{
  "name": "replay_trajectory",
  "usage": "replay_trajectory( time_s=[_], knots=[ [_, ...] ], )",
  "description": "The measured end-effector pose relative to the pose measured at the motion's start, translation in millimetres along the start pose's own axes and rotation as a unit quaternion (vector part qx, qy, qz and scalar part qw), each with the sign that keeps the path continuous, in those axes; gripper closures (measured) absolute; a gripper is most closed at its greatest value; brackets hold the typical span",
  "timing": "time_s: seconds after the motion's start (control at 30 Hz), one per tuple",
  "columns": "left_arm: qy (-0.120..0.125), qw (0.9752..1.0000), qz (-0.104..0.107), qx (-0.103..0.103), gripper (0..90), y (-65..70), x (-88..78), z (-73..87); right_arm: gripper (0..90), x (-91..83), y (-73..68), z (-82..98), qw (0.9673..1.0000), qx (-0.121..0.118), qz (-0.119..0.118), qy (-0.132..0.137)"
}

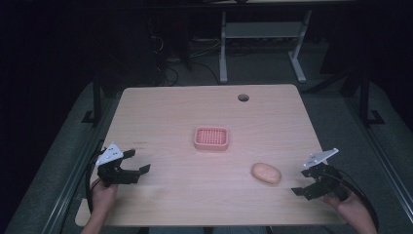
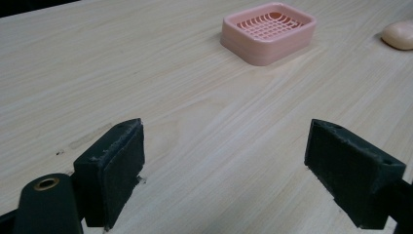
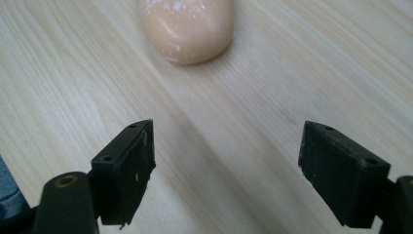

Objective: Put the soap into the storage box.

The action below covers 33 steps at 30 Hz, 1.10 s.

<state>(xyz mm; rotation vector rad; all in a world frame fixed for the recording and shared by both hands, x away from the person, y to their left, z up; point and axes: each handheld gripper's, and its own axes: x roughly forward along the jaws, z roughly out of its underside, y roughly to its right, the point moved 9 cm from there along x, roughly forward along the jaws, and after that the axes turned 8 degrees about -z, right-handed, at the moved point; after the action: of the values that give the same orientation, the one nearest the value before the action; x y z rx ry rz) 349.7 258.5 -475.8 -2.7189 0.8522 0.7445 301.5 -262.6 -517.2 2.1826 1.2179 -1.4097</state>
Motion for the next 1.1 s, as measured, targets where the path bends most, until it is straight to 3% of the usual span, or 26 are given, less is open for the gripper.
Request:
replay_trajectory(
  time_s=[0.27,0.63,1.1],
  knots=[
    [-0.001,1.0,-0.001,0.001,14.3,0.0,-0.3,0.2,20.8,-4.3,1.5,-0.3,1.0,-0.001,0.004,0.001],
    [0.0,1.0,0.0,0.004,14.3,0.2,-0.4,0.1,16.5,6.3,0.0,-11.6,0.9997,-0.003,-0.006,-0.023],
    [0.003,1.0,-0.003,0.001,14.3,-1.2,-1.5,-0.2,15.1,16.5,-8.0,-35.3,0.9975,-0.042,-0.015,-0.055]
  ],
)
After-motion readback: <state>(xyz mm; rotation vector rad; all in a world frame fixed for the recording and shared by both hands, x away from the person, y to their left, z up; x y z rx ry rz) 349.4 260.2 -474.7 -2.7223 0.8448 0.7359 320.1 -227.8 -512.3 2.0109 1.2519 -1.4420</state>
